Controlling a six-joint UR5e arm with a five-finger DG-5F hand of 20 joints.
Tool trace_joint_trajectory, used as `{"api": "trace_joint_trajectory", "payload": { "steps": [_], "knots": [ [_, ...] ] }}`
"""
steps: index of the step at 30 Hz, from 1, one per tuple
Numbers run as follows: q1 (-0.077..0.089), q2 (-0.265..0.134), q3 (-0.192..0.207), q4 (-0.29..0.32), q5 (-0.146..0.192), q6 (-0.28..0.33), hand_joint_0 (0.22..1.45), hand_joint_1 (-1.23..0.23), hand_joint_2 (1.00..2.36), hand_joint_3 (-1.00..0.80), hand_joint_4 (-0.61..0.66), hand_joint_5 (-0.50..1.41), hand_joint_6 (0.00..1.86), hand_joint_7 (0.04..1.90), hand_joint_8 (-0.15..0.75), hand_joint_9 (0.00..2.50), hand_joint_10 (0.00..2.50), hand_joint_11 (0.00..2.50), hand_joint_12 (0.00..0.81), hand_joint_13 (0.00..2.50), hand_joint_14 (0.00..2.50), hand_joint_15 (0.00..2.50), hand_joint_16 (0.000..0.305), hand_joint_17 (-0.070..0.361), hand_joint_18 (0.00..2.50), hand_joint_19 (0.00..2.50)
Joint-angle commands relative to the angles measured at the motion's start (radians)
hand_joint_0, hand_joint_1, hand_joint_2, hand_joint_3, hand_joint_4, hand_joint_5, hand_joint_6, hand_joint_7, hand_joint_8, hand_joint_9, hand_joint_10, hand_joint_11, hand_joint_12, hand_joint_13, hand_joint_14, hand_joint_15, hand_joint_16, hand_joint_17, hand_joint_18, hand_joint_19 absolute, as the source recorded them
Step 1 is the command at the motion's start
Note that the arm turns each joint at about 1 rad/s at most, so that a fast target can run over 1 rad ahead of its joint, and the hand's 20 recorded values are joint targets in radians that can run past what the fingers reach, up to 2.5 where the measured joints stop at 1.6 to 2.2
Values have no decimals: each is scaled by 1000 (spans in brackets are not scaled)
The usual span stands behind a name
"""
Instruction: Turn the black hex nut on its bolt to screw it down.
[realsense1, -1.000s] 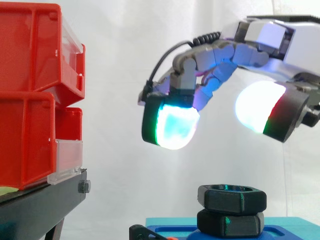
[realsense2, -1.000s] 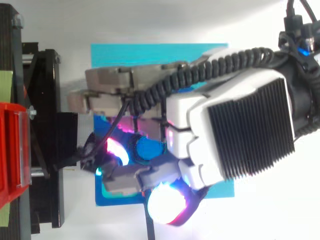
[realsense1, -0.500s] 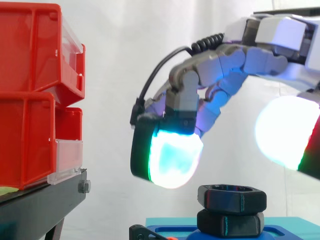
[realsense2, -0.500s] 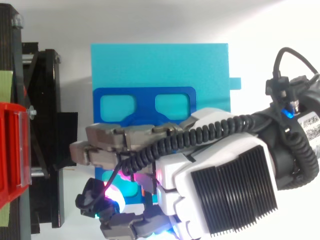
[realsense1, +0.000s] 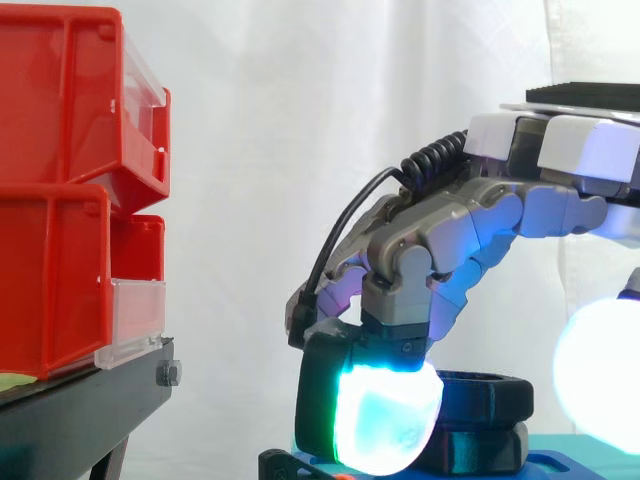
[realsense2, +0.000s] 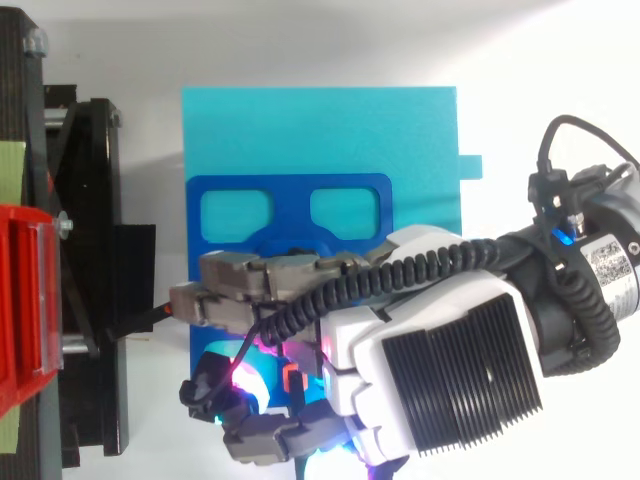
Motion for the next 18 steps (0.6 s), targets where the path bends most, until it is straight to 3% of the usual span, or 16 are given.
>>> {"api": "trace_joint_trajectory", "payload": {
  "steps": [1,18],
  "knots": [
    [-4,0,1,0,-2,0,516,-203,1000,-500,-79,35,507,1073,279,1120,10,282,315,697,7,176,45,100,600,478],
    [-33,0,-1,23,-19,-2,517,-207,1000,-500,-20,44,501,1402,287,1154,11,312,309,703,7,175,44,99,604,475]
  ]
}}
